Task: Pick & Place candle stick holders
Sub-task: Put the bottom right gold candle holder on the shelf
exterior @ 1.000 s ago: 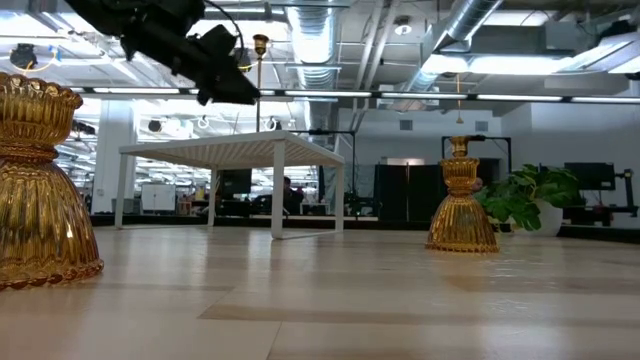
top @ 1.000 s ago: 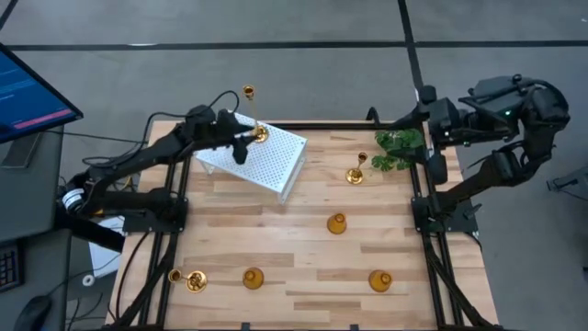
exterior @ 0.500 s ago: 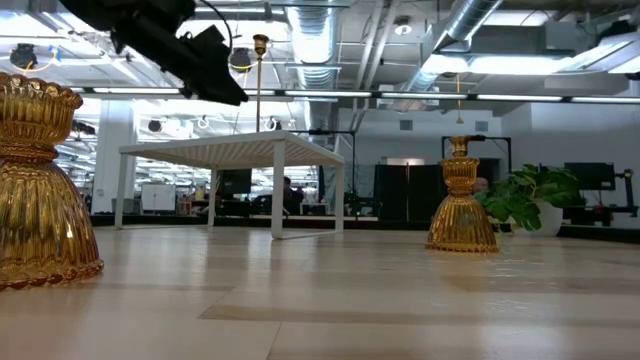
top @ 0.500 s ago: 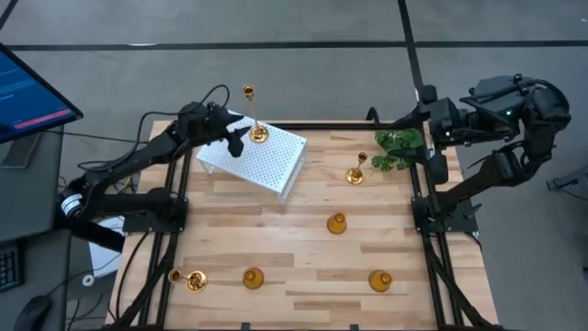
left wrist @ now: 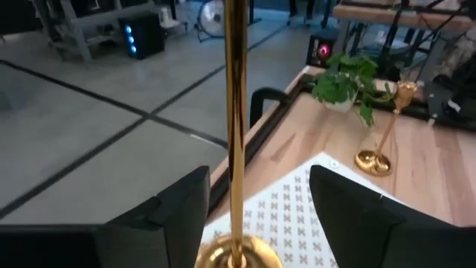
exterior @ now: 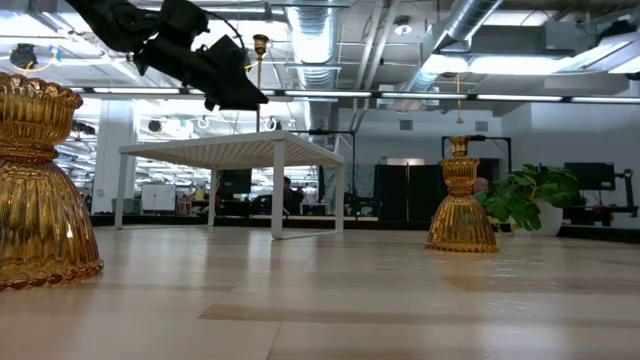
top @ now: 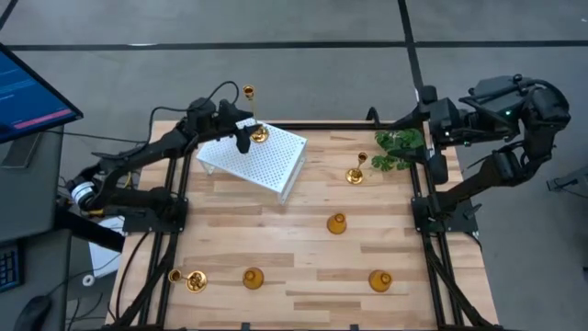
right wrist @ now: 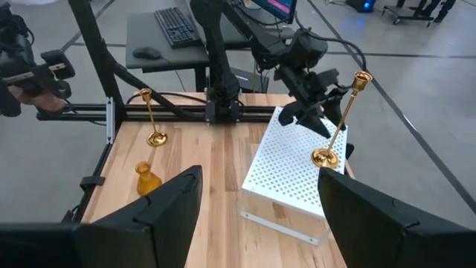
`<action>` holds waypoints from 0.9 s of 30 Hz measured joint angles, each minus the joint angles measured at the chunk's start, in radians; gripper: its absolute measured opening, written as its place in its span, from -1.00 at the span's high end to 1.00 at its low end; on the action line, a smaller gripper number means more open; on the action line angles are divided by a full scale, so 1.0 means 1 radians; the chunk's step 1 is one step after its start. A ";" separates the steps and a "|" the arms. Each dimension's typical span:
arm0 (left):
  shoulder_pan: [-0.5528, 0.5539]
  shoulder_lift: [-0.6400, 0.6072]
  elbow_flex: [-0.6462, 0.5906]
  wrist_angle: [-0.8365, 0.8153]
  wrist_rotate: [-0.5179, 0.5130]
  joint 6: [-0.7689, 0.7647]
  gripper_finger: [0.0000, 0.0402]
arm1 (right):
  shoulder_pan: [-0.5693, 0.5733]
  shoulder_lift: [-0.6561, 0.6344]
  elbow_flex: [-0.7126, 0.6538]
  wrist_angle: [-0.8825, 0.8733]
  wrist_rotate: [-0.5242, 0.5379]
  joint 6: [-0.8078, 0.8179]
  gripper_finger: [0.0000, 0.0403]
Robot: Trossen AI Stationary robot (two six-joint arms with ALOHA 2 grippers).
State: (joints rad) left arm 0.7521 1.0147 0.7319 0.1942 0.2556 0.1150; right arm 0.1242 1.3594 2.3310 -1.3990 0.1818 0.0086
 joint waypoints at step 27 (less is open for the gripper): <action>0.003 -0.054 -0.002 0.022 -0.100 0.055 0.90 | 0.000 0.000 0.000 -0.031 0.003 0.019 -0.28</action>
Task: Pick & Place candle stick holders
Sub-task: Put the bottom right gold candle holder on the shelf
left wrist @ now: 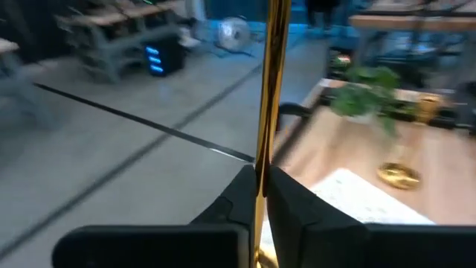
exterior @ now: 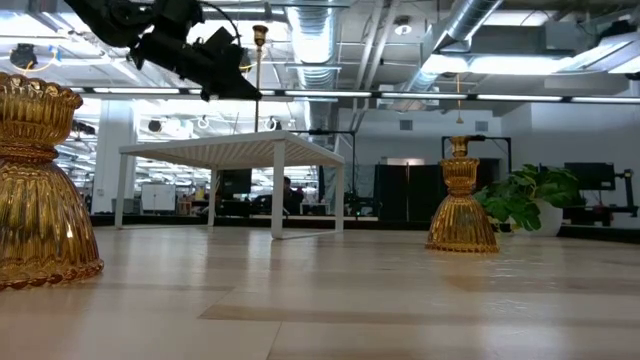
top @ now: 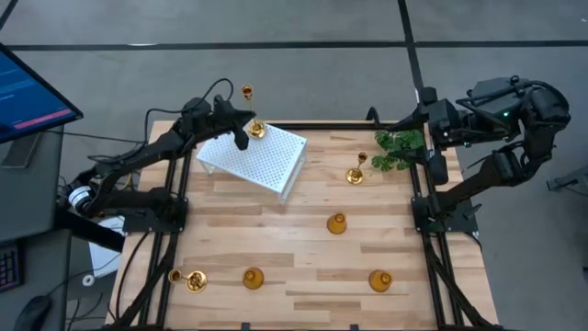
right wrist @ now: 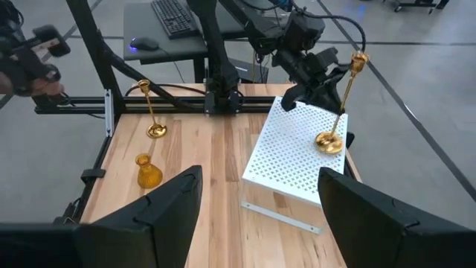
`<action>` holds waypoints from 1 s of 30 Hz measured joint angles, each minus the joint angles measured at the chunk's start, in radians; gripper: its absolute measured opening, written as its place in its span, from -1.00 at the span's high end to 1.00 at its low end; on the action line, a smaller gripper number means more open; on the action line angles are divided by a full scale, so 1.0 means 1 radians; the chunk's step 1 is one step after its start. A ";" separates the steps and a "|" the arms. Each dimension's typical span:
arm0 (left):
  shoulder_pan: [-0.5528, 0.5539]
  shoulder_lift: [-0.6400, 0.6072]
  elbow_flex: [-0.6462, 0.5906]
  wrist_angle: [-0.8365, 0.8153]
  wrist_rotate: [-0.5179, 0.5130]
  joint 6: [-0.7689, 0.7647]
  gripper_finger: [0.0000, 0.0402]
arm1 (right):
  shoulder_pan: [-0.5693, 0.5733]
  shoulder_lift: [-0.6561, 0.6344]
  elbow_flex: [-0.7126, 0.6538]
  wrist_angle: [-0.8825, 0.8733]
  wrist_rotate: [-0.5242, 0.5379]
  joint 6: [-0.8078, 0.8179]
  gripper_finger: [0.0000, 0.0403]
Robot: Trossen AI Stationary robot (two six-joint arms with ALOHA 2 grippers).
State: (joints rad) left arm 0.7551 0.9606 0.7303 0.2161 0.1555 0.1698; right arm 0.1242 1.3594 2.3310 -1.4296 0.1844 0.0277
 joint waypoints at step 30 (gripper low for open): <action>0.057 -0.098 -0.058 -0.110 -0.270 -0.095 0.92 | 0.000 0.000 0.000 0.000 0.000 0.011 -0.28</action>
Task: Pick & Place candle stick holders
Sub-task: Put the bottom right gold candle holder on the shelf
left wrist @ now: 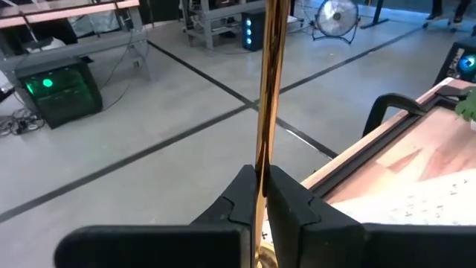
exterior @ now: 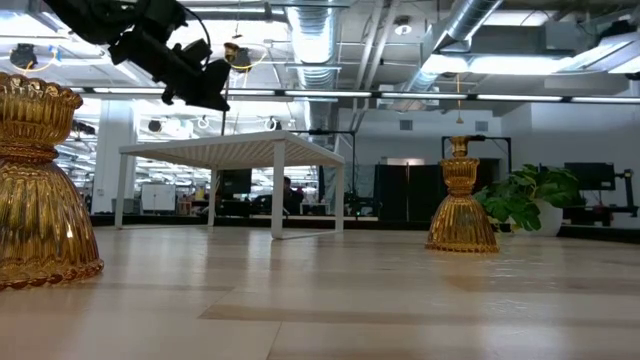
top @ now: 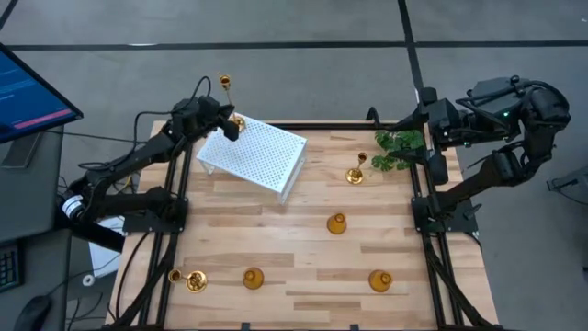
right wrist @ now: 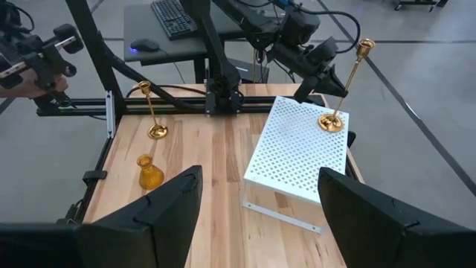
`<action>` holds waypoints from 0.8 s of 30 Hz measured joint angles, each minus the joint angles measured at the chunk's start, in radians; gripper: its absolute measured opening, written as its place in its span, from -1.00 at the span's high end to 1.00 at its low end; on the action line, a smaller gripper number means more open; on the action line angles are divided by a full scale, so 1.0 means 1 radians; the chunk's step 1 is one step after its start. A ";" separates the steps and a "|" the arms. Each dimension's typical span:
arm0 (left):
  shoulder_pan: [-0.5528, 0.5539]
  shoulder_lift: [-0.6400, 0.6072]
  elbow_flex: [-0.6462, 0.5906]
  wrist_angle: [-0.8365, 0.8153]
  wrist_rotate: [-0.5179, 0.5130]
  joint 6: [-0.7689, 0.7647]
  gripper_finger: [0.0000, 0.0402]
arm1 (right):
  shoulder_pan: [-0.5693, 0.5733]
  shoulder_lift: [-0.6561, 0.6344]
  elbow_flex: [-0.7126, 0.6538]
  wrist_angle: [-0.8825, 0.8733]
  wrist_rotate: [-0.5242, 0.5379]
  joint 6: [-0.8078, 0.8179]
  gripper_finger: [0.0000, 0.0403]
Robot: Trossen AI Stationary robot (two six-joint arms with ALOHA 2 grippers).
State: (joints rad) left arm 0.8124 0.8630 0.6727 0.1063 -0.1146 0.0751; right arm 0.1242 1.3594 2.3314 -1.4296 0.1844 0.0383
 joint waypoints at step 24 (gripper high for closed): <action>0.000 0.000 0.001 -0.018 -0.008 -0.028 0.70 | 0.000 0.000 0.000 0.001 -0.003 -0.003 -0.28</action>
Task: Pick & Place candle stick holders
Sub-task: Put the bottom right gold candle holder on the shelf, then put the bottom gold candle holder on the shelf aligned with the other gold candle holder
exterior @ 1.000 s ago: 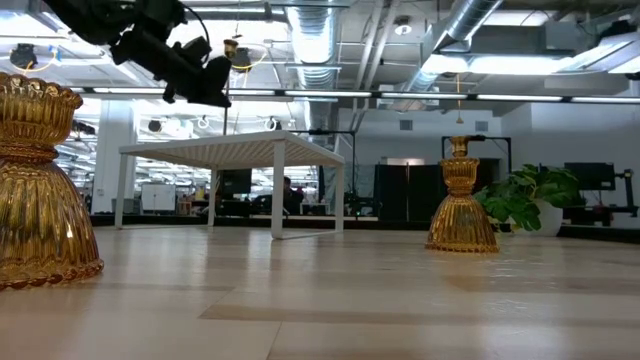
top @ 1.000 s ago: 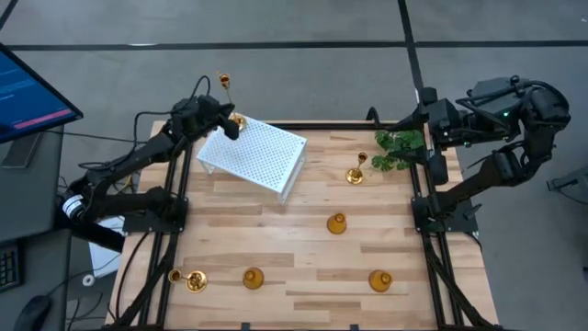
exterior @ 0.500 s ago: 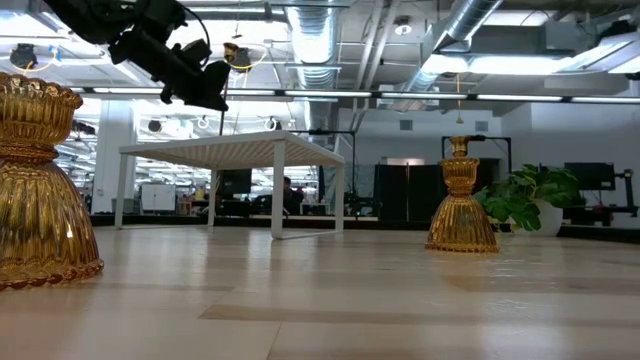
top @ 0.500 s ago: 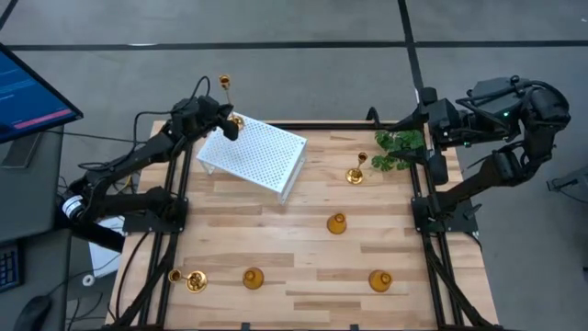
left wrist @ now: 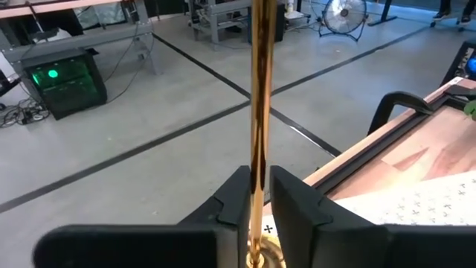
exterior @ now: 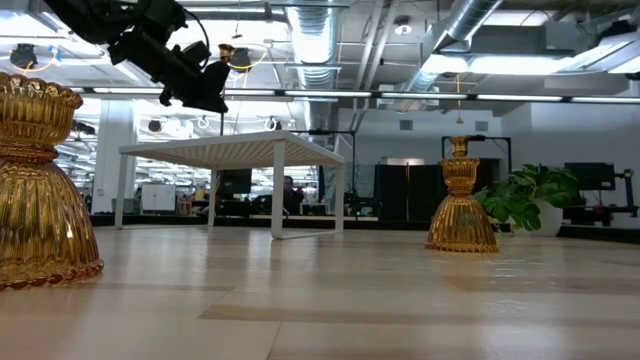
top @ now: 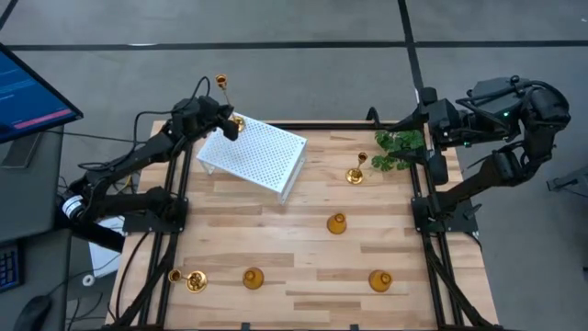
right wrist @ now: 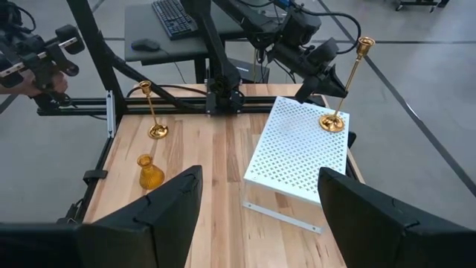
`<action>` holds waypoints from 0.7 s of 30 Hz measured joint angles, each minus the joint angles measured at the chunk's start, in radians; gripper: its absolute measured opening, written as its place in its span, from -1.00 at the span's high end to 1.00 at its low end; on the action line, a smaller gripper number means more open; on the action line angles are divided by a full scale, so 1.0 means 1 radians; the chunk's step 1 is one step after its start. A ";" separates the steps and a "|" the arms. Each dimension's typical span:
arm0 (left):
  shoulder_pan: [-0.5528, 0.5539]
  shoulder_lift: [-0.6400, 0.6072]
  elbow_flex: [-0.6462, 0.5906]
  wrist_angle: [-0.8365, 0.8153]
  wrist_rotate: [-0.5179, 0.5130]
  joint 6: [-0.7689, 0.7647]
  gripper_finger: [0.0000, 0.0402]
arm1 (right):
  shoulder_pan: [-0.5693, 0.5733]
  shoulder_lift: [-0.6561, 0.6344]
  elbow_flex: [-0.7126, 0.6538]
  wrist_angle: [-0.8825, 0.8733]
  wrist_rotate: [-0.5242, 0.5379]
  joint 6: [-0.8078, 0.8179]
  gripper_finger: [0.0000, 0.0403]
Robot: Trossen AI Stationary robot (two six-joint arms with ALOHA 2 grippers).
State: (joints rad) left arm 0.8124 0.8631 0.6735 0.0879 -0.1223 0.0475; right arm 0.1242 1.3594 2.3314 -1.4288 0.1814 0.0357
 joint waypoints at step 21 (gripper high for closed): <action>-0.005 -0.197 0.000 -0.197 -0.003 0.044 0.02 | 0.000 0.000 0.000 0.000 -0.024 -0.009 -0.28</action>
State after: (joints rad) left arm 0.8071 0.6660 0.6735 -0.1088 -0.1253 0.0917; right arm 0.1238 1.3594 2.3314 -1.4284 0.1577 0.0269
